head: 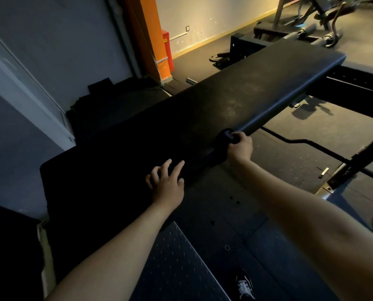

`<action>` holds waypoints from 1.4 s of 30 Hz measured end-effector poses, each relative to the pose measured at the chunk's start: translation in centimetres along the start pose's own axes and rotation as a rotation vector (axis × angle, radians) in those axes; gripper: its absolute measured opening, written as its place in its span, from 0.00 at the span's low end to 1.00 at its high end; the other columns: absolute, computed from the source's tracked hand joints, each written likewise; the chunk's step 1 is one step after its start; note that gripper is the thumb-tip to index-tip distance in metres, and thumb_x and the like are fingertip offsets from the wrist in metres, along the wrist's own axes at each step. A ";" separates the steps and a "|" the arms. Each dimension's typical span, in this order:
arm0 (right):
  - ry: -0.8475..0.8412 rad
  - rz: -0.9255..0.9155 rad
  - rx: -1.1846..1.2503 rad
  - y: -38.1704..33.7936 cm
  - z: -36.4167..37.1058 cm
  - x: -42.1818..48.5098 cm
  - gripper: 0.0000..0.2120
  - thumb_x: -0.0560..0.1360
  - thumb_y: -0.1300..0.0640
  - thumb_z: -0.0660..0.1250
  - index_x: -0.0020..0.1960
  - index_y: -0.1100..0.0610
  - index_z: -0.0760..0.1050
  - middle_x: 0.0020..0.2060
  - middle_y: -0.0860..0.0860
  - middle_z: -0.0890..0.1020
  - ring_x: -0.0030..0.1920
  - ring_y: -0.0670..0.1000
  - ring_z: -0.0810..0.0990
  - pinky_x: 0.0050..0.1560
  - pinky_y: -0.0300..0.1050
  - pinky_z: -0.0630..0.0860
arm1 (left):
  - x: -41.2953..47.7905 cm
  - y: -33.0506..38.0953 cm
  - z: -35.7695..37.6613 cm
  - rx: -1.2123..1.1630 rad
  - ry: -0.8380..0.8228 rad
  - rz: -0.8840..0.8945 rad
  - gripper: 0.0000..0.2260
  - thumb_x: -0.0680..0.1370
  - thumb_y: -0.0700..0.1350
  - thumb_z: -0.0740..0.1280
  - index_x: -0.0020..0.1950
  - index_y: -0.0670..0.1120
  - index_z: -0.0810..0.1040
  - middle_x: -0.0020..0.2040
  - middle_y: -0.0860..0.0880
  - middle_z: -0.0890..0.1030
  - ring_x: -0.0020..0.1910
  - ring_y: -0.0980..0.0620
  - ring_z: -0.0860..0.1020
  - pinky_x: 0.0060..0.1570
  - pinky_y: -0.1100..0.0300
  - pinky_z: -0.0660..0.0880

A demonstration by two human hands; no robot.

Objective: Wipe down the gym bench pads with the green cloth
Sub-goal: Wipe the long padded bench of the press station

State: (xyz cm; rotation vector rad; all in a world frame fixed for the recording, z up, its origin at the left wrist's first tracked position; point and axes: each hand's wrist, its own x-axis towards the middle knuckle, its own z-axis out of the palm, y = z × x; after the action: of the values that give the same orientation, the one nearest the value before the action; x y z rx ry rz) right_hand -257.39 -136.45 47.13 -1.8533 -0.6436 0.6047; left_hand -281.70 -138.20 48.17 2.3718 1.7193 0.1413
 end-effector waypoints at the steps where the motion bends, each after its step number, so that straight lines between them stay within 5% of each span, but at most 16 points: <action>1: -0.013 0.016 0.001 0.0 0.0 0.4 0.18 0.75 0.67 0.65 0.62 0.53 0.76 0.60 0.53 0.72 0.60 0.56 0.76 0.63 0.55 0.76 | 0.1 0.0 0.0 -0.006 -0.003 -0.006 0.25 0.83 0.53 0.59 0.78 0.66 0.56 0.81 0.55 0.52 0.77 0.46 0.48 0.75 0.40 0.45; 10: -0.108 -0.093 0.117 1.1 5.2 -10.4 0.11 0.76 0.66 0.66 0.50 0.50 0.76 0.52 0.43 0.73 0.52 0.42 0.75 0.54 0.38 0.74 | 0.2 2.3 0.5 0.023 0.040 -0.058 0.25 0.83 0.51 0.60 0.78 0.65 0.57 0.81 0.50 0.51 0.78 0.42 0.48 0.76 0.39 0.47; 16: -0.220 -0.090 0.059 2.3 3.8 -10.6 0.10 0.75 0.66 0.67 0.48 0.51 0.78 0.49 0.47 0.75 0.50 0.46 0.76 0.55 0.46 0.77 | 1.5 2.9 0.8 0.019 0.013 0.033 0.28 0.81 0.48 0.61 0.78 0.66 0.57 0.81 0.53 0.52 0.77 0.44 0.49 0.75 0.41 0.49; 18: -0.100 -0.116 0.048 1.5 1.8 -7.9 0.11 0.75 0.68 0.66 0.51 0.54 0.79 0.51 0.50 0.74 0.53 0.49 0.75 0.57 0.35 0.72 | 1.7 2.6 1.0 0.011 0.024 0.023 0.26 0.82 0.51 0.60 0.78 0.66 0.58 0.80 0.53 0.53 0.77 0.44 0.50 0.75 0.41 0.49; 21: -0.014 -0.092 0.084 -0.2 -0.5 -3.4 0.15 0.78 0.66 0.64 0.64 0.59 0.74 0.57 0.53 0.69 0.53 0.46 0.71 0.42 0.18 0.65 | 1.9 2.9 1.1 -0.012 0.017 0.007 0.24 0.83 0.54 0.59 0.78 0.66 0.58 0.80 0.54 0.54 0.78 0.45 0.49 0.75 0.41 0.47; 24: -0.043 -0.072 0.097 -0.5 -0.1 -1.5 0.15 0.79 0.63 0.63 0.65 0.56 0.72 0.59 0.51 0.67 0.52 0.44 0.72 0.46 0.27 0.71 | 2.1 3.0 1.4 -0.006 0.016 -0.009 0.24 0.83 0.57 0.56 0.79 0.66 0.55 0.80 0.54 0.53 0.77 0.45 0.49 0.74 0.41 0.46; 26: -0.065 -0.094 0.059 0.2 1.4 -2.5 0.12 0.78 0.65 0.63 0.58 0.52 0.73 0.58 0.48 0.69 0.59 0.52 0.73 0.59 0.43 0.75 | 2.2 2.9 1.6 0.015 0.028 -0.022 0.24 0.84 0.58 0.55 0.79 0.66 0.53 0.79 0.54 0.53 0.77 0.45 0.49 0.75 0.41 0.47; 28: -0.093 -0.114 0.072 1.0 2.7 -4.5 0.13 0.76 0.66 0.63 0.54 0.50 0.72 0.55 0.43 0.69 0.59 0.51 0.73 0.61 0.53 0.77 | 2.2 3.0 1.8 0.035 0.035 -0.019 0.24 0.84 0.58 0.55 0.79 0.66 0.53 0.79 0.53 0.53 0.77 0.45 0.50 0.74 0.41 0.48; 32: -0.151 -0.082 0.110 2.4 4.4 -8.2 0.11 0.75 0.70 0.63 0.49 0.55 0.72 0.51 0.47 0.72 0.50 0.48 0.75 0.53 0.49 0.79 | 2.3 3.4 1.8 0.053 0.051 -0.033 0.23 0.83 0.58 0.56 0.79 0.66 0.55 0.79 0.53 0.54 0.77 0.44 0.50 0.74 0.41 0.48; 38: -0.178 -0.138 0.063 3.3 1.7 -6.6 0.13 0.72 0.72 0.64 0.46 0.54 0.74 0.46 0.47 0.74 0.47 0.45 0.74 0.47 0.26 0.69 | 3.0 5.0 1.4 0.029 0.102 -0.022 0.23 0.83 0.57 0.58 0.78 0.63 0.60 0.78 0.50 0.58 0.76 0.44 0.54 0.73 0.42 0.48; 42: 0.003 -0.031 0.085 2.0 -2.6 -0.3 0.15 0.75 0.70 0.63 0.54 0.51 0.72 0.56 0.50 0.72 0.60 0.51 0.69 0.63 0.47 0.70 | 4.6 7.1 1.6 -0.011 0.028 0.012 0.24 0.83 0.58 0.56 0.79 0.63 0.56 0.80 0.53 0.54 0.77 0.44 0.51 0.74 0.40 0.47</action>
State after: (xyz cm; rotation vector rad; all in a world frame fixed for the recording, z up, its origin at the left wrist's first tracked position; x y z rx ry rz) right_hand -255.58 -139.05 46.13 -1.7619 -0.6344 0.5993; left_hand -273.36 -136.13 48.01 2.3836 1.7120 0.1860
